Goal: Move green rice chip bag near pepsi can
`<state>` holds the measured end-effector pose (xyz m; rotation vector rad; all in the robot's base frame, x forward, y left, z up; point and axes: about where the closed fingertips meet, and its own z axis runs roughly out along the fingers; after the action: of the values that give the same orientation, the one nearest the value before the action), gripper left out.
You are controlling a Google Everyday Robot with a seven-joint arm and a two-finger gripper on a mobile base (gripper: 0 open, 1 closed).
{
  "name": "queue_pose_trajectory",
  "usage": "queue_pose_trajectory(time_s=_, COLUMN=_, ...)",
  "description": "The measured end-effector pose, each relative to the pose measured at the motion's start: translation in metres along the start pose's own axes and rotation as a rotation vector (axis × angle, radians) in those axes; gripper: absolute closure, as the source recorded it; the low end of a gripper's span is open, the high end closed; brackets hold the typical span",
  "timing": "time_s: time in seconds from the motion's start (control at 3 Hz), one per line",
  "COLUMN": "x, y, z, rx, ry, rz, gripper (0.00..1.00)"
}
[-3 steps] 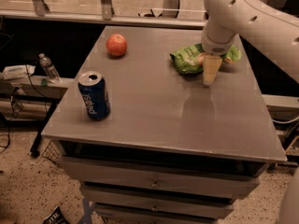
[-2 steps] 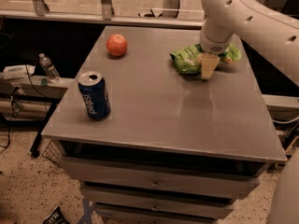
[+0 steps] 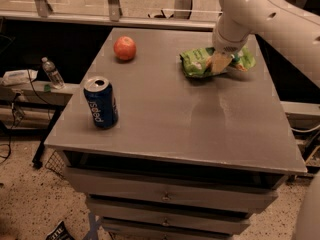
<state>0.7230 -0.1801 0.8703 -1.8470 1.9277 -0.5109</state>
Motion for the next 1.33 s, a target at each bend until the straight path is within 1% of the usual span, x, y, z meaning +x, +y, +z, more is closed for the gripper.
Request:
queue_pose_trajectory(time_s=0.33, x=-0.017, y=0.0, z=-0.02, rx=0.017, ry=-0.091, rz=-0.012, gripper=0.88)
queue_pose_trajectory(time_s=0.67, x=-0.044, y=0.007, z=-0.052, rx=0.018, ry=-0.211, rz=-0.047, gripper=1.0)
queue_pose_trajectory(time_s=1.0, x=-0.084, y=0.022, z=-0.083, rx=-0.008, ry=-0.327, rz=-0.11, gripper=1.0)
queue_pose_trajectory(time_s=1.33, x=-0.119, y=0.041, z=-0.099, rx=-0.053, ry=-0.378, rz=-0.185, gripper=1.0)
